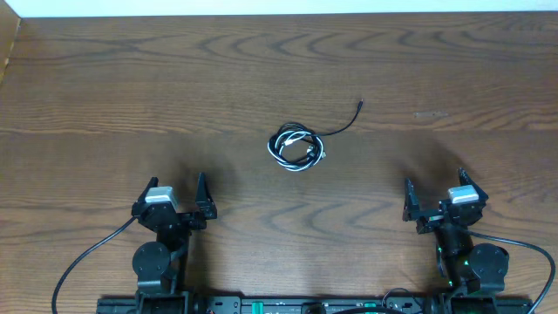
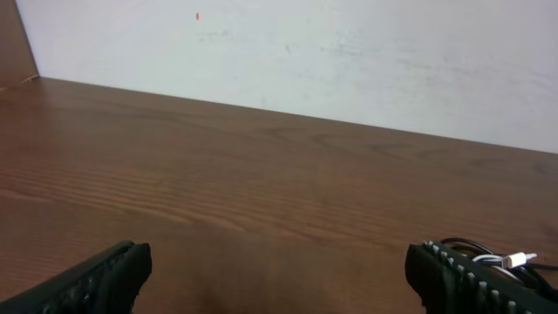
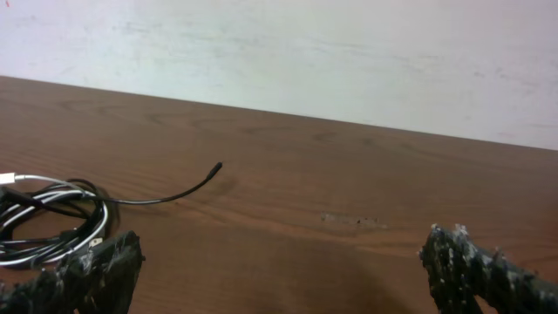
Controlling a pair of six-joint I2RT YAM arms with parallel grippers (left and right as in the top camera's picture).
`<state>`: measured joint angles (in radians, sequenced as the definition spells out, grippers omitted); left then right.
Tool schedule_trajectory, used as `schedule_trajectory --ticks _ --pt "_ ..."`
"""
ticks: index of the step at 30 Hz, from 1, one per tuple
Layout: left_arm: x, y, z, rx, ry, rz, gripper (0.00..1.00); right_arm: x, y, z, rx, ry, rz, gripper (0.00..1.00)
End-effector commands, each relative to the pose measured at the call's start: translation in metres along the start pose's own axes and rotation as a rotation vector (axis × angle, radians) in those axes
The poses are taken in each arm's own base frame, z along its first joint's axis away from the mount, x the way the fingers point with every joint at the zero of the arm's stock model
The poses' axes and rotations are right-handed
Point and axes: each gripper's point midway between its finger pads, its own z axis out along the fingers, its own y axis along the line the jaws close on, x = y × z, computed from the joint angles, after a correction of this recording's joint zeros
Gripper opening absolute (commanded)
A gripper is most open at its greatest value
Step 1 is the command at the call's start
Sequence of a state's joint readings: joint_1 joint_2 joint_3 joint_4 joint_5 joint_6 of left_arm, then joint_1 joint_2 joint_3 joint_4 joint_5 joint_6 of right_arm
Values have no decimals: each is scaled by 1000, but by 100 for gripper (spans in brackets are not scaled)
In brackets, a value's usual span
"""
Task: Untangle cables
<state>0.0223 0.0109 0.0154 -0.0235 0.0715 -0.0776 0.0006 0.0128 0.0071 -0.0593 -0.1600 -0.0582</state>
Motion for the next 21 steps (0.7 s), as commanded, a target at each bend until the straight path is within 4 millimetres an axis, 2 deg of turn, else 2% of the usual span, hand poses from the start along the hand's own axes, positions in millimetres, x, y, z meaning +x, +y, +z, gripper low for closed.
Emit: schedule_trajectory --ticks 1,12,16,21 --pt "15 1 0 0 49 6 98 2 2 0 -6 5 13 99" --pt "13 0 0 2 40 6 98 2 -2 0 13 6 8 99" --pt "10 0 0 3 30 6 98 1 -19 -1 112 7 -30 99" --pt "11 0 0 1 32 6 98 0 -20 -1 117 2 -25 99"
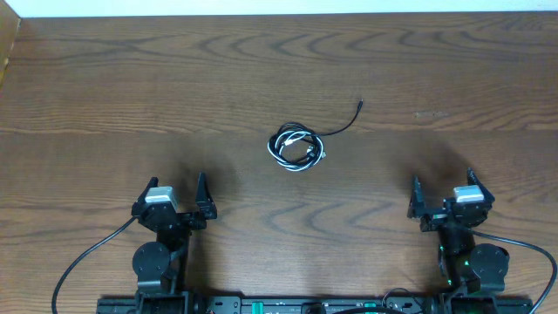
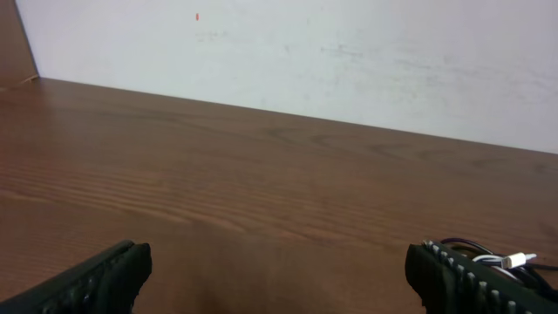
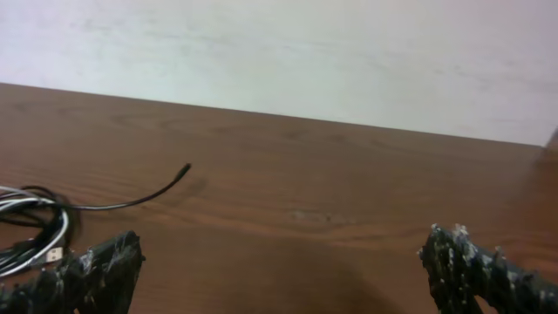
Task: Untangle cables
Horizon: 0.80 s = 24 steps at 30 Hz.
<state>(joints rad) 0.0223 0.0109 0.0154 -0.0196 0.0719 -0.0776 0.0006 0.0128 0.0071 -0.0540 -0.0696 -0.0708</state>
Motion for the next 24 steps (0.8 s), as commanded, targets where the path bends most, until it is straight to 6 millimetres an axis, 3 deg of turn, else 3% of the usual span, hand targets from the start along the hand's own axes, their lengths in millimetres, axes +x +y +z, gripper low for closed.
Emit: schedule_trajectory --ticks 1,7,14,24 --pt "12 1 0 0 38 6 98 0 -4 0 26 0 -11 99" --pt "3 -3 -1 17 14 7 98 -4 -4 0 25 -16 31 99" --pt "-24 -8 -6 29 -17 7 98 -17 19 -3 -114 -43 72 99" --pt "-53 -24 8 74 135 28 98 -63 20 -11 -132 -107 63 99"
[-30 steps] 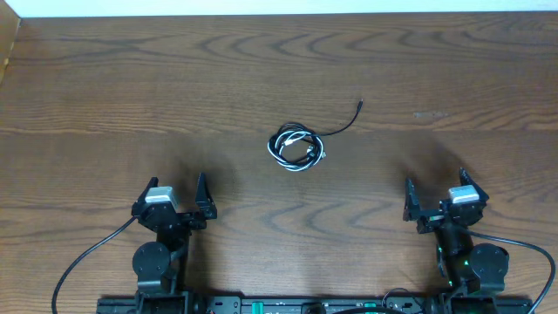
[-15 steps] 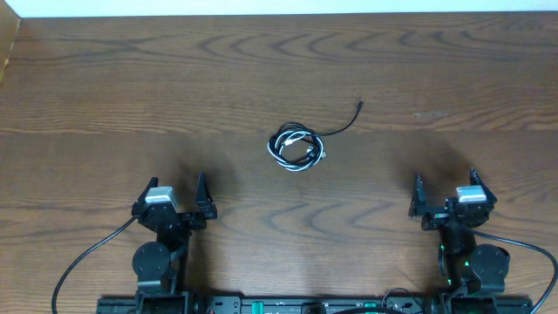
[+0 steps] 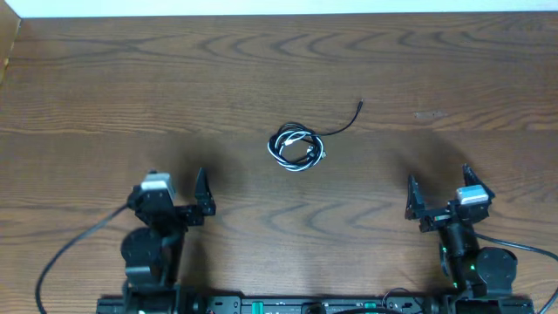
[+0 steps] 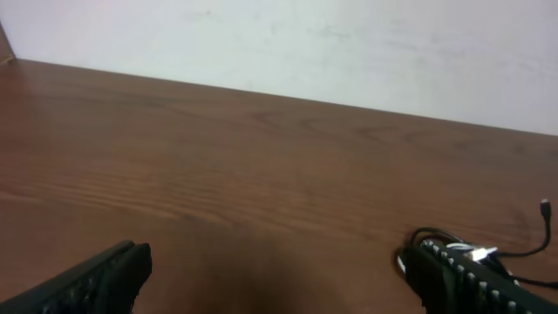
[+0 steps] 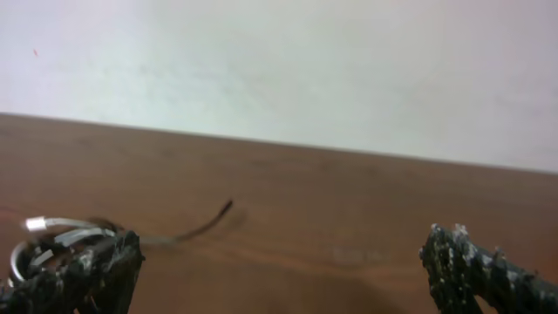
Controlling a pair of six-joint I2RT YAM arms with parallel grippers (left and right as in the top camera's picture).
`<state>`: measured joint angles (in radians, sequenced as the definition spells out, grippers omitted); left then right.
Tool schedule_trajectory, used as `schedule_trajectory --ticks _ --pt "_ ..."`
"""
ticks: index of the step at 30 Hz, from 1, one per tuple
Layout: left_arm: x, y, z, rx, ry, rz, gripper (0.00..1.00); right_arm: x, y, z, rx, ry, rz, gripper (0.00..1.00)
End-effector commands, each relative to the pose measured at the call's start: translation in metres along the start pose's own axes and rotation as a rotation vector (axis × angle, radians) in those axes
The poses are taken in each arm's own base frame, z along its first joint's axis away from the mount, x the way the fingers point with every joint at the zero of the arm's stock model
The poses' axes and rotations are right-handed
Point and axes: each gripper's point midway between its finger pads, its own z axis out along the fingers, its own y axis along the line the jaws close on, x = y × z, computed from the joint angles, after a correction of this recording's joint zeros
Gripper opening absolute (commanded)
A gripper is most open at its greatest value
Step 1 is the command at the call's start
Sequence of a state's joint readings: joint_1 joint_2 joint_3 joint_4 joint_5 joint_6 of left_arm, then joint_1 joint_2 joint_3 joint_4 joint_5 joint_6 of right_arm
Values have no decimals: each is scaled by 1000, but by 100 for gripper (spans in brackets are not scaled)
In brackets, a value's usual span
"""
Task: Untangle cables
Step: 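Move both grippers forward toward the coiled black-and-white cable bundle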
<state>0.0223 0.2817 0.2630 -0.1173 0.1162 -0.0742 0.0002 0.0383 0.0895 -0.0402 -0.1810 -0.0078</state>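
Observation:
A small tangled coil of black and white cables (image 3: 296, 146) lies mid-table, with one black end (image 3: 345, 120) trailing up to the right. The coil shows behind the right finger in the left wrist view (image 4: 471, 251) and at the left edge in the right wrist view (image 5: 54, 235). My left gripper (image 3: 174, 194) stands open near the front left, well short of the coil. My right gripper (image 3: 440, 196) stands open near the front right, nothing between its fingers.
The wooden table (image 3: 131, 96) runs back to a white wall (image 4: 305, 44). Black arm cables (image 3: 78, 257) loop by the arm bases at the front edge.
My left gripper has turned and shifted slightly, so the coil shows more in its view. My right wrist view has tilted up and turned left, with the coil back near its left finger.
Both grippers stood open near the front edge with the coil untouched mid-table. Then the right gripper had shifted slightly right. Now both arms have shifted a little, and the cables lie where they were.

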Motion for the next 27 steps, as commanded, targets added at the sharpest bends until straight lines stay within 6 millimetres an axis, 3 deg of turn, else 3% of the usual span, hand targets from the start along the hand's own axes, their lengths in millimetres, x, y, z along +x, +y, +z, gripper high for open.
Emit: schedule_trajectory --ticks 1,7,12,19,27 --pt "-24 -15 5 61 23 42 98 -29 5 -1 -24 -28 9 99" --pt "-48 -26 24 95 124 35 98 -48 9 12 -63 56 26 99" --pt "-60 -37 37 113 259 32 98 -53 6 37 -74 181 45 99" --pt "-86 -73 64 184 414 75 98 -60 11 76 -146 358 73 99" --pt "-81 -112 96 240 626 113 99 -67 23 116 -275 527 128 99"
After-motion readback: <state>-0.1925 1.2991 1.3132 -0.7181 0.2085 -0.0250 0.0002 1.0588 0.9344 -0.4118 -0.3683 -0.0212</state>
